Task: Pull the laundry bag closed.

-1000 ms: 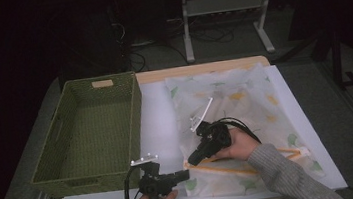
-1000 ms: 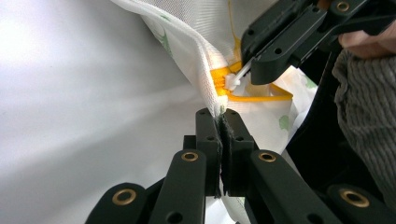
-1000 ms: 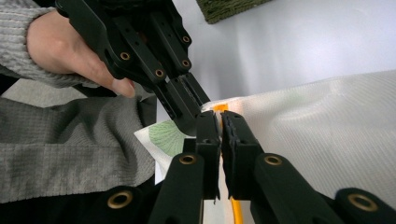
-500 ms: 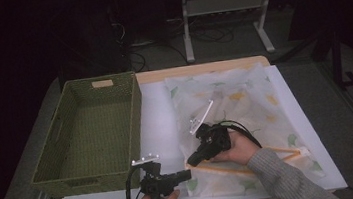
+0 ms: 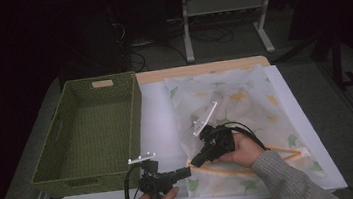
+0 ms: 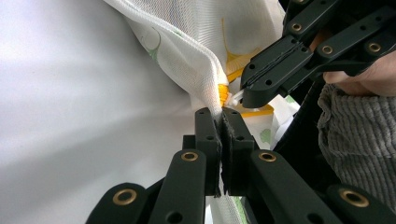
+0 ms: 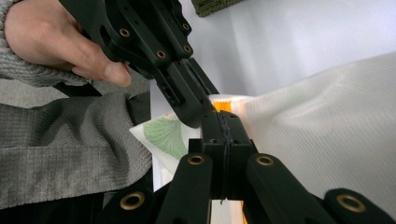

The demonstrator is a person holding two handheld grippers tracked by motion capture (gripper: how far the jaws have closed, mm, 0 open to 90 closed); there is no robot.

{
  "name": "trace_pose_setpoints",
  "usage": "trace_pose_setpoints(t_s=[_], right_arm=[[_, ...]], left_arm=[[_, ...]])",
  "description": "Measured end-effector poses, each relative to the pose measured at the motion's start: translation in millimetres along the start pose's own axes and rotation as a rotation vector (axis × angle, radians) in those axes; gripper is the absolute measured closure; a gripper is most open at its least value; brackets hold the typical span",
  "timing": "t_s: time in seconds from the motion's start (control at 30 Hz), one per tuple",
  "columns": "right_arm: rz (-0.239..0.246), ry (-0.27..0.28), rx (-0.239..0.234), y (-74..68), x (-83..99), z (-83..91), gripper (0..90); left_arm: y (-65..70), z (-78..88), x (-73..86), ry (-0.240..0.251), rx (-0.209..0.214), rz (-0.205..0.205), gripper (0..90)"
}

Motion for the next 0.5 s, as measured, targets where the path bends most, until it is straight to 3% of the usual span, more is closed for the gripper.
trace_pose_setpoints(t_s=[0.13,0.23,0.5], right_arm=[[0.007,-0.004,0.013,0.2,4.1,-0.4,89.7],[-0.015,-0.011,0.022,4.1,10.1,0.3,89.8],[-0.040,-0.019,0.043,5.1,22.8,11.0,89.7]], left_arm=[[-0.7,2.7,-0.6,0.014,-0.014,0.002,87.4],[-2.5,5.6,-1.1,0.023,-0.025,0.008,87.4],[-0.4,7.0,-2.6,0.020,-0.047,-0.024,87.3]])
Point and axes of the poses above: each handheld gripper's, and its own axes: z roughly backward along the jaws, x roughly out of its underside, y roughly to its right, the point moved 6 cm from there along -z, roughly forward along the jaws, and after that the axes turned 6 degrees about x, right-handed, at the moved point
